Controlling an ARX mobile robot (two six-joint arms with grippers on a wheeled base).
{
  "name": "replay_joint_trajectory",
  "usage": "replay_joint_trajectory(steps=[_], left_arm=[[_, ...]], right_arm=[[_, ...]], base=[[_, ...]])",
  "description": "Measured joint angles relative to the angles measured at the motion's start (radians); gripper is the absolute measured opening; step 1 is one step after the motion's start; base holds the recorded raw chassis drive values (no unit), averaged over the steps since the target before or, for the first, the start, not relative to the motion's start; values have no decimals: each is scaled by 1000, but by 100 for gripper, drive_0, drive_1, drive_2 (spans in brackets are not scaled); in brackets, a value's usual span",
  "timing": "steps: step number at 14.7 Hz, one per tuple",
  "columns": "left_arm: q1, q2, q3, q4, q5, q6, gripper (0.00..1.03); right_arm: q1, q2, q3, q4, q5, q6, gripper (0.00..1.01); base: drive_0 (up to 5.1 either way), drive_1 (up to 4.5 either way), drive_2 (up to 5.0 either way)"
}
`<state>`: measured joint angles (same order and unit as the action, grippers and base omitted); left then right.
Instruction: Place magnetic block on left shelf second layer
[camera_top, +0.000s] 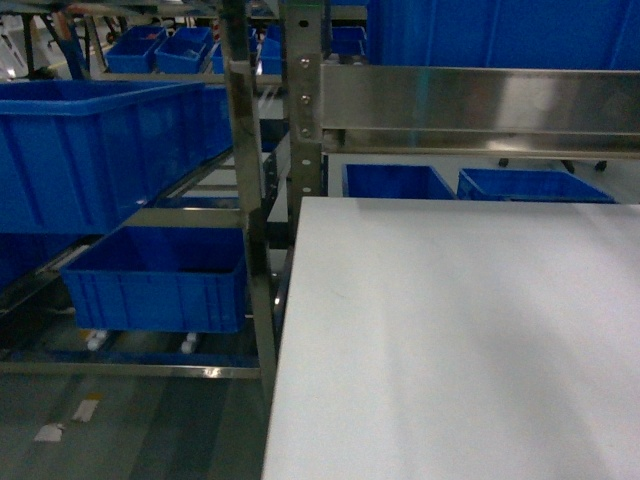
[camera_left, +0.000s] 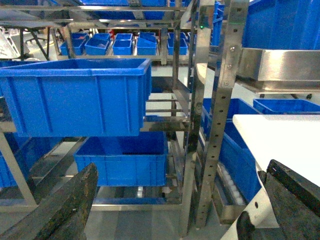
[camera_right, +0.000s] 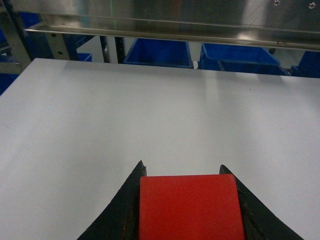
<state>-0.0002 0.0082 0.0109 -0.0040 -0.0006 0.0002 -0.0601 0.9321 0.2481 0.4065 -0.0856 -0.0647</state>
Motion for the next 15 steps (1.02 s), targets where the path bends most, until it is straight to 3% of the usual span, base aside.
replay_joint_trajectory(steps=[15], left_arm=[[0,0,0,1,-1,0,98]], right_arm=[[0,-4,0,2,-1,0,34]], base=[[-486,185,306]])
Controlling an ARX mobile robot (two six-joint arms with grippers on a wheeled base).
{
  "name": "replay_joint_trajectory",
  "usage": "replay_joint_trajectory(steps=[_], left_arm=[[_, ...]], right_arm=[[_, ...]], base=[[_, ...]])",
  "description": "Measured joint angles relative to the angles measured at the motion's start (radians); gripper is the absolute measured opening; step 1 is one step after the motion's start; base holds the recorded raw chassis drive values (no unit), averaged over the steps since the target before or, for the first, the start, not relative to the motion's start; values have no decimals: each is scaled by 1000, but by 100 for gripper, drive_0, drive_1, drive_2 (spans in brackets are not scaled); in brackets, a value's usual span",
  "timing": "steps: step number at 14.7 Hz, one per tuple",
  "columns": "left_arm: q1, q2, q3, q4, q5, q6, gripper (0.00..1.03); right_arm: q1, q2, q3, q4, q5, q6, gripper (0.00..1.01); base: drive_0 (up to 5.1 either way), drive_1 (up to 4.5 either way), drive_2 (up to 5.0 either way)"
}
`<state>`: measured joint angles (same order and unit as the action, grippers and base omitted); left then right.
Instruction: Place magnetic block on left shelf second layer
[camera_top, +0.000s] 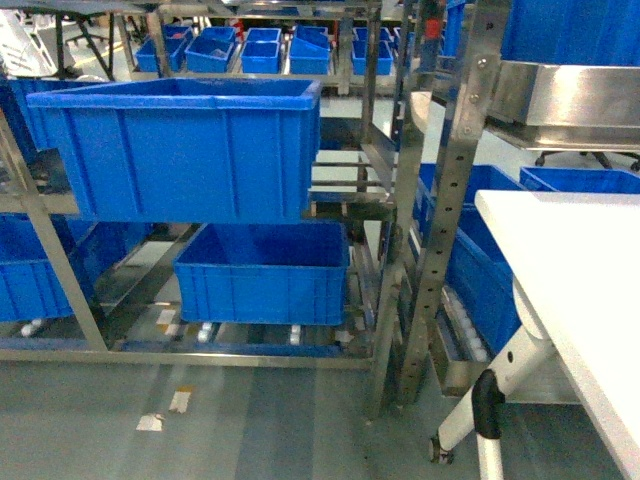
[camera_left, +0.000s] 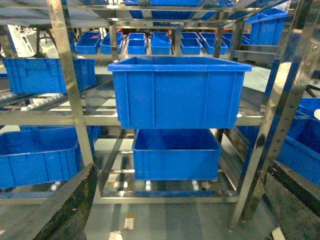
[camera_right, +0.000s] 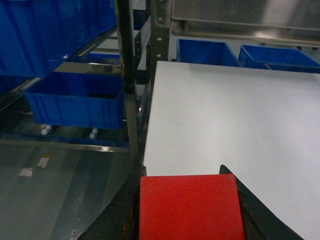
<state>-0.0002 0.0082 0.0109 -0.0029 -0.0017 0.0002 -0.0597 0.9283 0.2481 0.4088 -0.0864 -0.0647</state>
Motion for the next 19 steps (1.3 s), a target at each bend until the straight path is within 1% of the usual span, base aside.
replay_joint_trajectory(steps=[19], left_arm=[[0,0,0,0,0,0,98]], right_arm=[[0,2,0,-4,0,0,34]], base=[[-484,349,128]])
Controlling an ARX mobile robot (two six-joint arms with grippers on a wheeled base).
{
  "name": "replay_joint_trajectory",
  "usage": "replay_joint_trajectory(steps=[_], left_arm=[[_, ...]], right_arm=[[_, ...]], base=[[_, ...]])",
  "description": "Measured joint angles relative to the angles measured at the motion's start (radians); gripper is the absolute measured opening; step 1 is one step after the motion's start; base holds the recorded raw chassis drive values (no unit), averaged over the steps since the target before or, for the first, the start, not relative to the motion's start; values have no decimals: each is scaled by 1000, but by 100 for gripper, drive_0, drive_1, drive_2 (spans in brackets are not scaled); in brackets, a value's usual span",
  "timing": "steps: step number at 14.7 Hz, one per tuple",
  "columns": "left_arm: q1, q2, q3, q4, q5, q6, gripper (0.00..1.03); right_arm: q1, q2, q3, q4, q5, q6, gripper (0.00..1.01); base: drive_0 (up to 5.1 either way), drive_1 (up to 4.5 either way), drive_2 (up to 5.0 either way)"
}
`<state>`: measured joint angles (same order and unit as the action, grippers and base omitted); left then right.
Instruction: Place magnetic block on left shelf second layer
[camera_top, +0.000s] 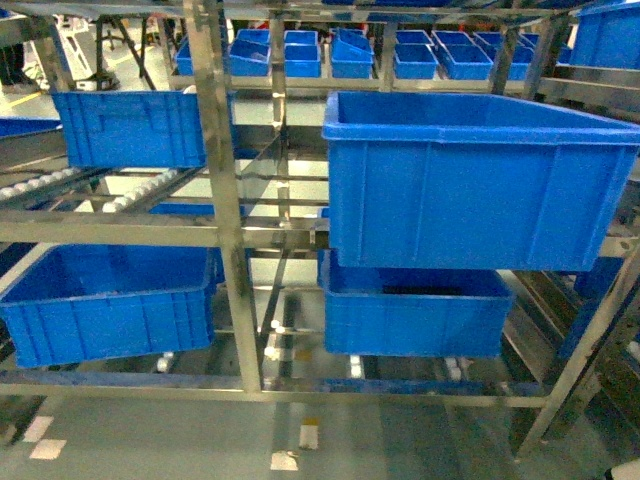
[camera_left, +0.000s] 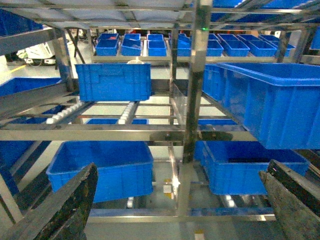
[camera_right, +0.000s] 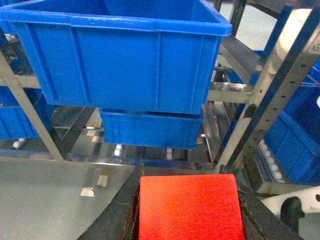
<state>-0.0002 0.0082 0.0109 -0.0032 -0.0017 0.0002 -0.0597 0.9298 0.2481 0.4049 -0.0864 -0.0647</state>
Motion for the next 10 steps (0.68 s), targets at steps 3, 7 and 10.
replay_joint_trajectory(steps=[3,7,10], left_arm=[[0,0,0,0,2,0,98],[-1,0,0,-1,-2,0,98],[-1,0,0,0,0,0,98]], right_arm=[[0,0,0,-1,0,0,34],[0,0,0,0,-3,0,34],[0,-2,0,0,-3,0,34]], base=[[-489,344,123],[-489,344,123],[-489,344,123]])
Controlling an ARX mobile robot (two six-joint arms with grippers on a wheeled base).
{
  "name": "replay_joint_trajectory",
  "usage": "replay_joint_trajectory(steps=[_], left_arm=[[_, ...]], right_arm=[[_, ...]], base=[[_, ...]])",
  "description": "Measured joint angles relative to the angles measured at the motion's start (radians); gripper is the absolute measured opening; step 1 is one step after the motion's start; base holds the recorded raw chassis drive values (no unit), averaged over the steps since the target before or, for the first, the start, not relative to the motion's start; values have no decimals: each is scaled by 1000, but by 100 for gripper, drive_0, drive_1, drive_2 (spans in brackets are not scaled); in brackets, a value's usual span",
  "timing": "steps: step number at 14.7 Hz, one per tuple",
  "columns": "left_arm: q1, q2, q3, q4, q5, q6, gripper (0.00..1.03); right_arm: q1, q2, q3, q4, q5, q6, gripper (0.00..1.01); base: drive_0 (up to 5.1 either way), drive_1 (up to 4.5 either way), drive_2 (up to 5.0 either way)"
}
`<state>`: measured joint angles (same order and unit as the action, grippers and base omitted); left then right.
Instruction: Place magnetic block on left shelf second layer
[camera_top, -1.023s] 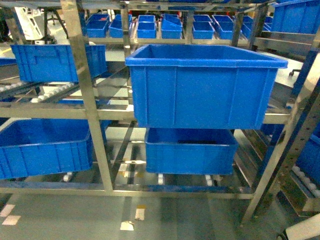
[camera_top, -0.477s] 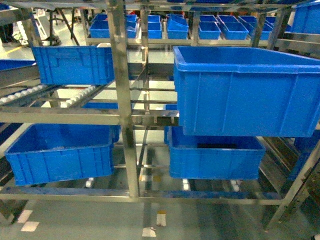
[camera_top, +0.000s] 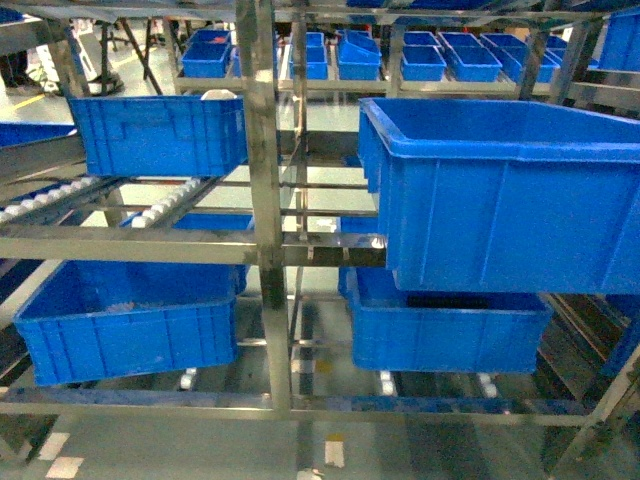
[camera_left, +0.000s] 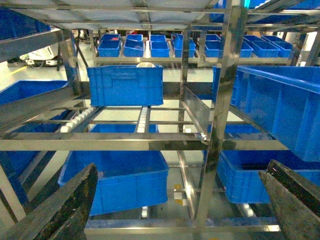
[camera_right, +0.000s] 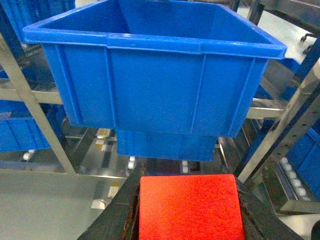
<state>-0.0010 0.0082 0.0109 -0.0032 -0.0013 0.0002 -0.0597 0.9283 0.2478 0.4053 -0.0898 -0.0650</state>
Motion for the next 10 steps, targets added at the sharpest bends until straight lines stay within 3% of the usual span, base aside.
replay_joint_trajectory(steps=[10], left_arm=[[0,0,0,-2,-2,0,98]], right_arm=[[0,0,-1,6,1,0,34]], base=[[-489,344,123]])
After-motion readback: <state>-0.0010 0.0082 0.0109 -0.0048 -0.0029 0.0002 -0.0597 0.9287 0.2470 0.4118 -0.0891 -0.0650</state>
